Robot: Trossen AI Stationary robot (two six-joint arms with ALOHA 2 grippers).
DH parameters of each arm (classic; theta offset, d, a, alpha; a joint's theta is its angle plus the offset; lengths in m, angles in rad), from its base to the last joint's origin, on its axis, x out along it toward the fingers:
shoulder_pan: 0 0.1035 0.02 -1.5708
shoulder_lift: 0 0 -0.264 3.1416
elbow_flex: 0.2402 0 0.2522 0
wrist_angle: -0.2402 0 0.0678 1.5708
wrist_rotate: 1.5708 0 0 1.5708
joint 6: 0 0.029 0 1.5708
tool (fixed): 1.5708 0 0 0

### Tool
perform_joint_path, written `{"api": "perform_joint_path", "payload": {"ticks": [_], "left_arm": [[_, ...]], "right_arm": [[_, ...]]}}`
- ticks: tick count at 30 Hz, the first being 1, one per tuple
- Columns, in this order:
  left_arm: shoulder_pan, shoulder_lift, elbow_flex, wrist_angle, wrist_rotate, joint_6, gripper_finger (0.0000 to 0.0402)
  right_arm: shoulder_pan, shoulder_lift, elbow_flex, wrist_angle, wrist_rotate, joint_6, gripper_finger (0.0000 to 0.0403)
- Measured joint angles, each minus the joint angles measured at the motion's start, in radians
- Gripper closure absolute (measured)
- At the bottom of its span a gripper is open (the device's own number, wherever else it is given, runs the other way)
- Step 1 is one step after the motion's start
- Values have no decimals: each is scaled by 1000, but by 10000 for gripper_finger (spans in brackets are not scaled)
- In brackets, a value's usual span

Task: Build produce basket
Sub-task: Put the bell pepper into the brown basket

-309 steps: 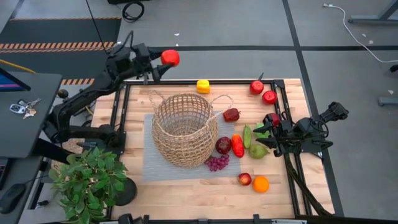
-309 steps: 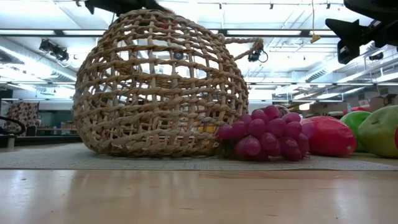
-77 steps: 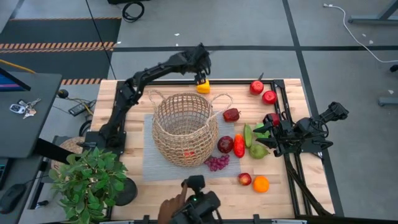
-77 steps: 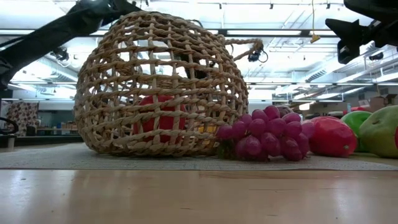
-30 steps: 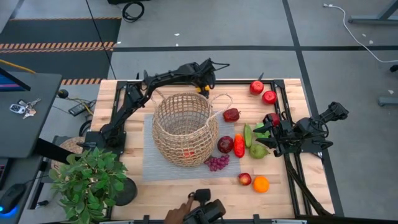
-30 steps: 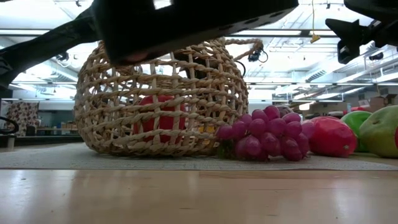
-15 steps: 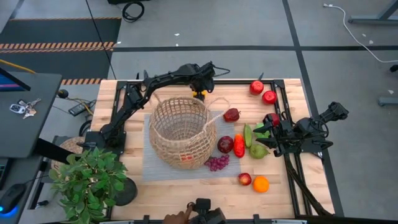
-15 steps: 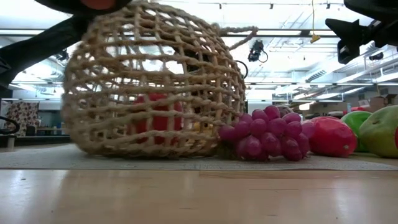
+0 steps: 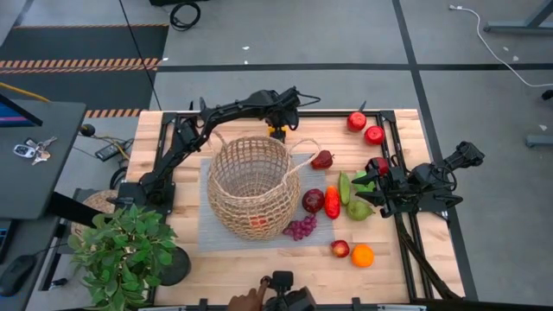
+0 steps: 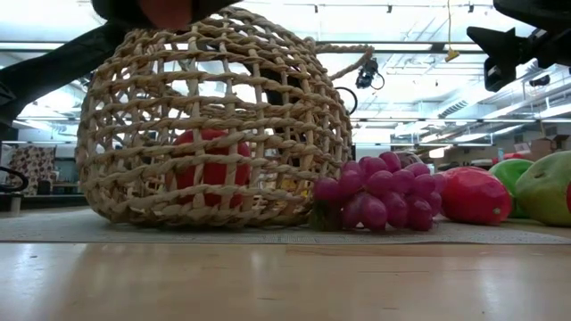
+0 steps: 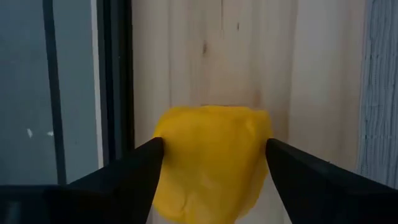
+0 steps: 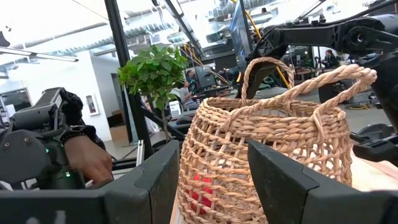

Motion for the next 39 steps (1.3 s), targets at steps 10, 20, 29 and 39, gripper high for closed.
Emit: {"api": "perform_joint_path", "payload": {"ticks": [10, 20, 29, 39], "left_arm": [[3, 3, -5, 41, -7, -27, 68], [-3, 3, -6, 44, -10, -28, 47], [-2, 3, -5, 34, -14, 14, 62], [-12, 3, -5, 33, -61, 78, 138]], "right_arm": [[0, 0, 0, 0, 0, 0, 206], [0, 0, 0, 0, 0, 0, 206], [0, 0, 0, 0, 0, 0, 206], [0, 0, 0, 0, 0, 0, 206]]}}
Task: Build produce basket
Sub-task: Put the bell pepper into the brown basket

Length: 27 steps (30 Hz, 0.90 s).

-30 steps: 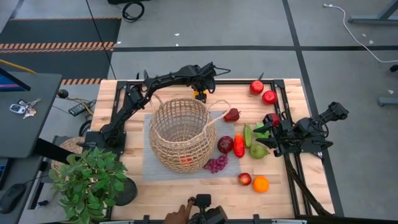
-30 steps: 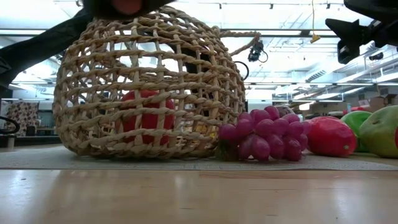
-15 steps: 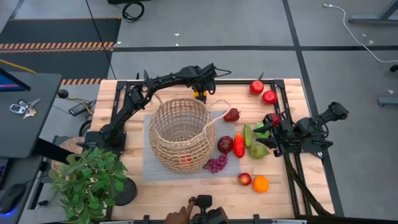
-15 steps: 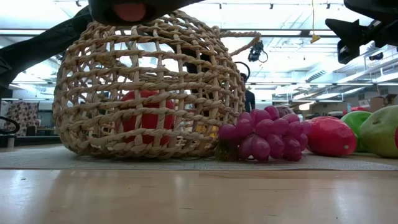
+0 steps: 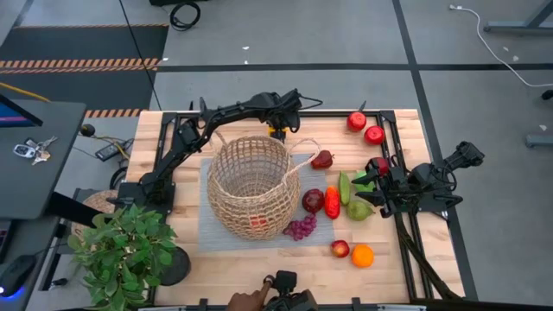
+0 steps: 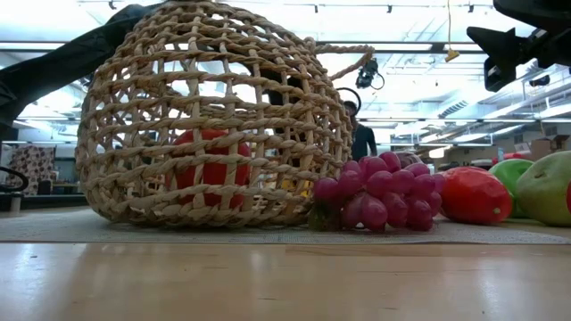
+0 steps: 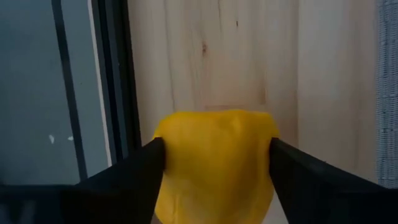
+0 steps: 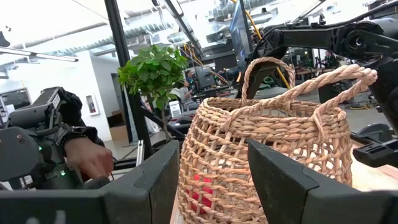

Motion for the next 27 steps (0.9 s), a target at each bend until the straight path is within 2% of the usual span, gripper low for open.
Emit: {"api": "perform_joint_path", "payload": {"ticks": [6, 12, 23, 27], "left_arm": [[-6, 0, 2, 0, -7, 1, 145], [-7, 0, 54, -35, -2, -2, 150], [-6, -4, 218, -131, 151, -34, 152], [-6, -23, 216, -137, 200, -34, 152]], "right_arm": [[0, 0, 0, 0, 0, 0, 206], [0, 0, 0, 0, 0, 0, 206], [0, 0, 0, 0, 0, 0, 206], [0, 0, 0, 0, 0, 0, 206]]}}
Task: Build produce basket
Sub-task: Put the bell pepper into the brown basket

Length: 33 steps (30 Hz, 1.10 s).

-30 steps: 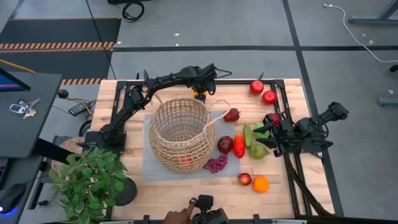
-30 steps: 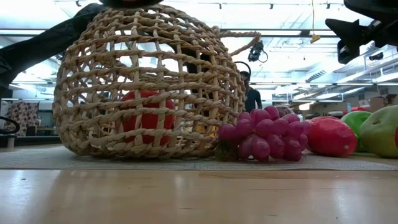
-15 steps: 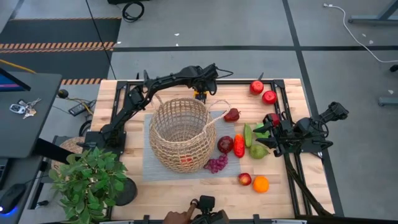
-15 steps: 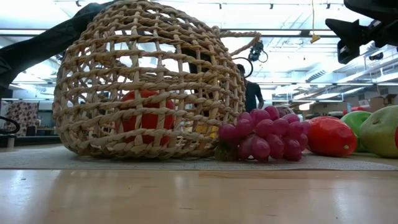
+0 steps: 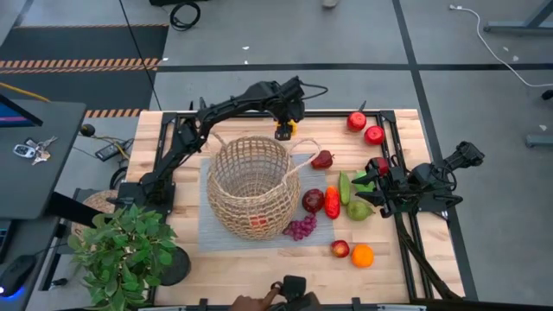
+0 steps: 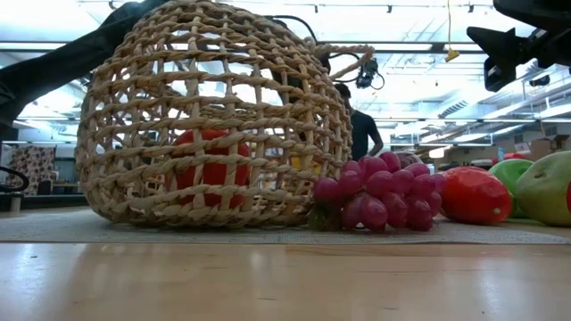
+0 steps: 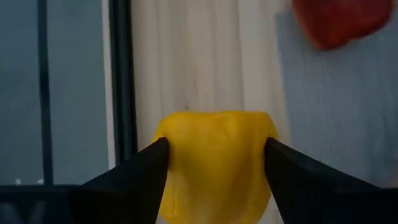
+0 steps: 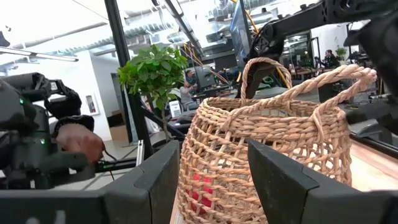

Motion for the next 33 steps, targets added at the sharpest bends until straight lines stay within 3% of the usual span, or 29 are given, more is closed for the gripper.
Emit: {"api": "perform_joint_path", "payload": {"ticks": [10, 21, 33], "left_arm": [[4, -80, 7, -29, 163, -22, 158], [4, -224, 7, 16, 169, -59, 164], [-12, -317, 7, 29, 219, -167, 217]], "right_arm": [[0, 0, 0, 1, -1, 0, 206], [0, 0, 0, 1, 0, 0, 206], [0, 0, 0, 1, 0, 0, 206]]}}
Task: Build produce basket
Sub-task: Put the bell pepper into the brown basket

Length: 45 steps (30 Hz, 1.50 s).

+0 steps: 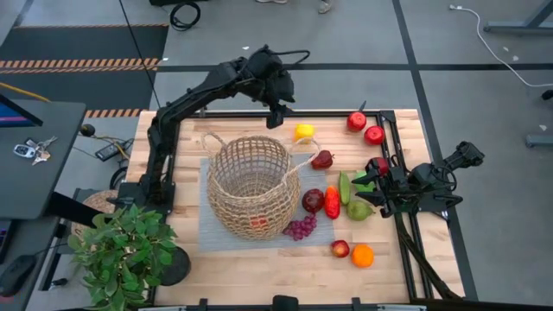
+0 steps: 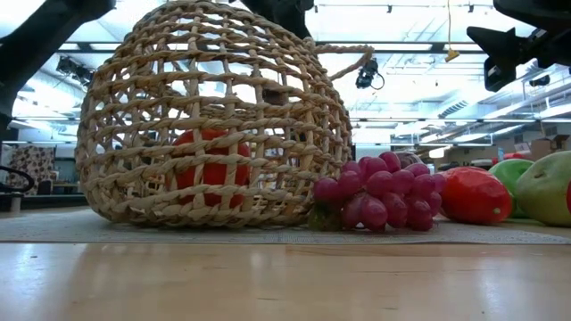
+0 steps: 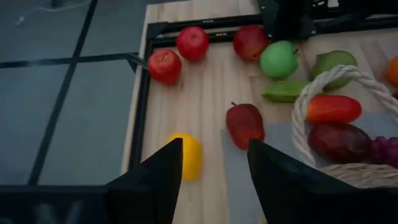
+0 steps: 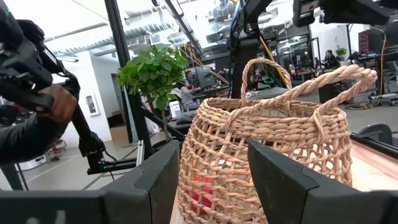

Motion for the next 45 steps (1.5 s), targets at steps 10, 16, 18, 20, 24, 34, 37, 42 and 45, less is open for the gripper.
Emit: {"api": "perform_joint_path", "payload": {"ticks": [10, 16, 18, 20, 24, 34, 37, 42, 45], "left_arm": [[20, 16, -1, 29, -28, -6, 228], [36, -27, -1, 41, 2, 13, 238], [34, -40, 0, 47, 3, 17, 244], [30, -49, 0, 43, 3, 16, 251], [23, -70, 0, 35, 3, 12, 266], [-9, -126, -1, -129, -7, -14, 280], [-21, -166, -1, -158, -11, -20, 281], [-37, -257, -1, -159, -12, -43, 281], [-43, -309, -1, -164, -12, -69, 281]], "right_arm": [[0, 0, 0, 0, 0, 0, 206], [0, 0, 0, 0, 0, 0, 206], [0, 0, 0, 0, 0, 0, 206], [0, 0, 0, 0, 0, 0, 206], [0, 0, 0, 0, 0, 0, 206], [0, 0, 0, 0, 0, 0, 206], [0, 0, 0, 0, 0, 0, 206], [0, 0, 0, 0, 0, 0, 206], [0, 0, 0, 0, 0, 0, 206]]}}
